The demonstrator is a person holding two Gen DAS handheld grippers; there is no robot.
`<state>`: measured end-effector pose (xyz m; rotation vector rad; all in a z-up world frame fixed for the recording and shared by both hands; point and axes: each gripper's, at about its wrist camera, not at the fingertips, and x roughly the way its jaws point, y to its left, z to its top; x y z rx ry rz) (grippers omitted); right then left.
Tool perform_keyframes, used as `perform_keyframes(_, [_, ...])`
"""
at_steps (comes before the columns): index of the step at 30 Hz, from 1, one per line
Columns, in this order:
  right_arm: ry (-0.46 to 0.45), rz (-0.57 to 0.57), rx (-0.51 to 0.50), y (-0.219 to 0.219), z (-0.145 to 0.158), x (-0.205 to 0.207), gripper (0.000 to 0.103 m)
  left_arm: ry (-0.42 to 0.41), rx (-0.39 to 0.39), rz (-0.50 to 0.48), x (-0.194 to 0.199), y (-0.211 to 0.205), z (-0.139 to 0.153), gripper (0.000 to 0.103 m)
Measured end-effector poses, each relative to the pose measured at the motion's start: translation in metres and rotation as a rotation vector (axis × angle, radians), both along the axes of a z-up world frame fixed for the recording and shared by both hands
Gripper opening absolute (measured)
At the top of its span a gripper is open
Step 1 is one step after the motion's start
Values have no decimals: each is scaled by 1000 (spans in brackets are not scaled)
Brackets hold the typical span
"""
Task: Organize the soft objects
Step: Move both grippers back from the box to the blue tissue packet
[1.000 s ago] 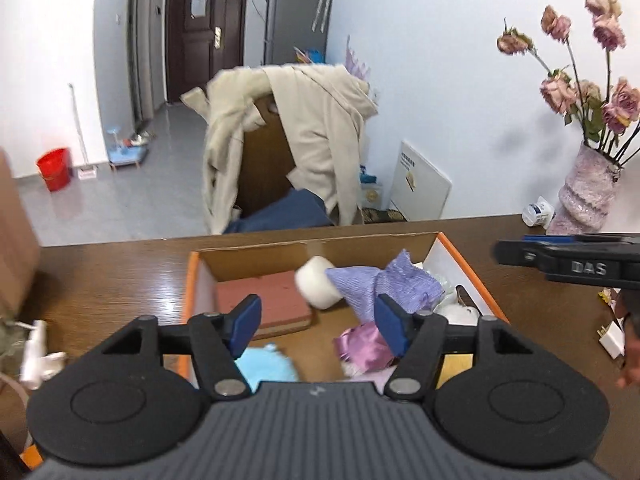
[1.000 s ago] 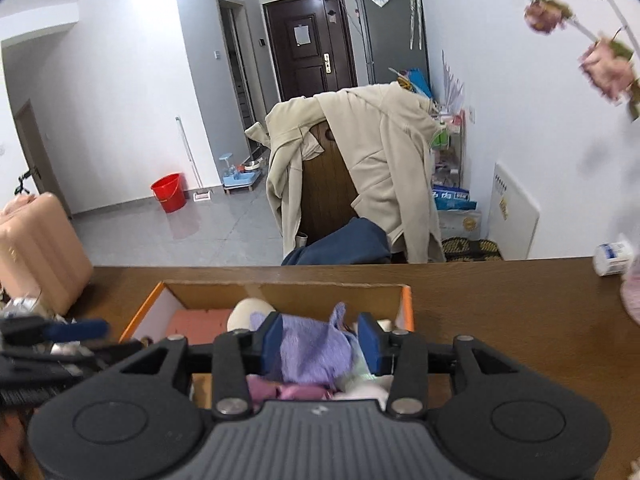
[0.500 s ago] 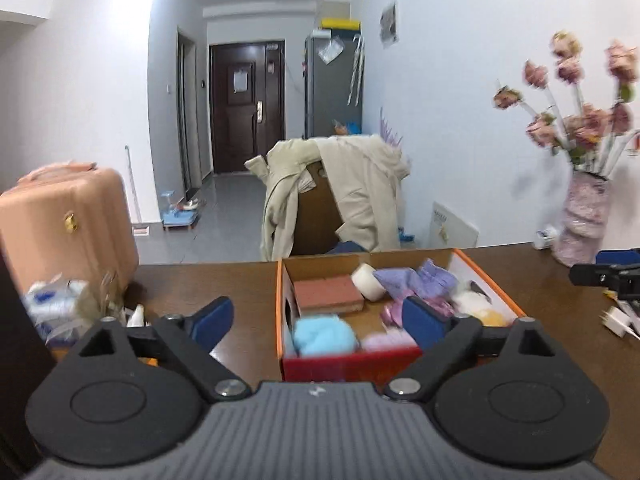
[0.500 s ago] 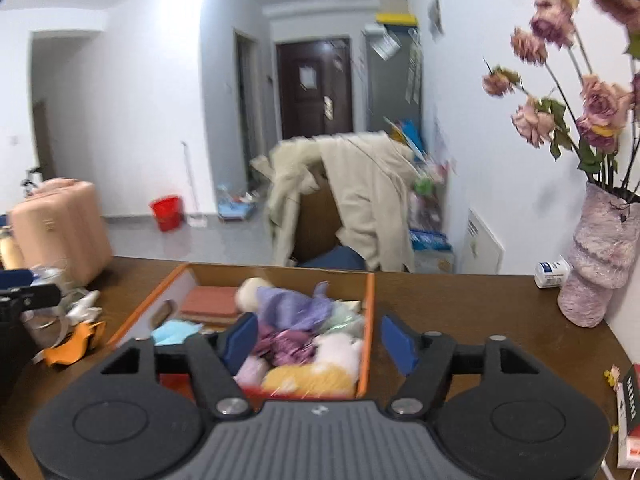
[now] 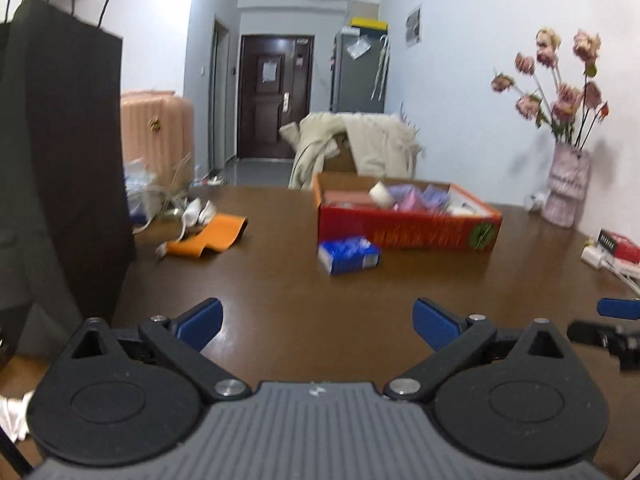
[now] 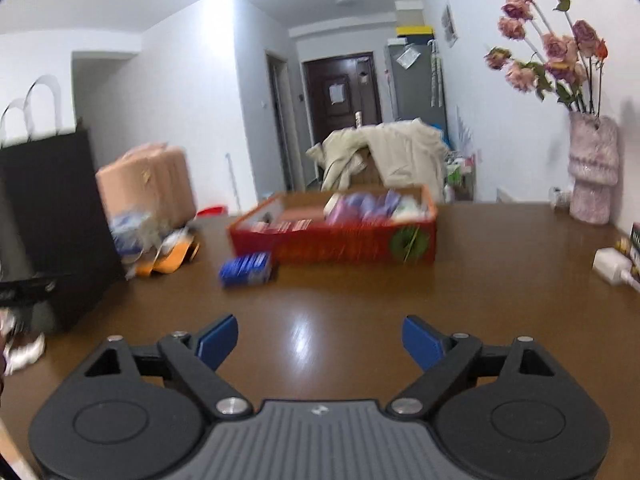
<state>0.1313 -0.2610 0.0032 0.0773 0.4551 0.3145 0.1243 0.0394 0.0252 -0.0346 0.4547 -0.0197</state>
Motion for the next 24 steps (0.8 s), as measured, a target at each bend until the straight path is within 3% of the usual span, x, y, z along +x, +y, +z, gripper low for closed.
perform_keyframes(4, [-5, 39, -96, 20, -8, -19, 89, 2, -26, 0, 5, 9, -3, 103])
perform_keyframes(12, [43, -8, -74, 26, -5, -1, 89, 48, -56, 4, 28, 17, -15, 103])
perform_keyframes(18, [111, 13, 7, 27, -3, 56, 87, 101, -105, -14, 93, 19, -26, 103])
perform_keyframes(21, [138, 56, 42, 35, -3, 97, 79, 146, -145, -17, 142, 21, -30, 102])
perform_keyframes(24, [187, 101, 84, 51, -5, 149, 66, 189, -135, -19, 193, 19, -33, 91])
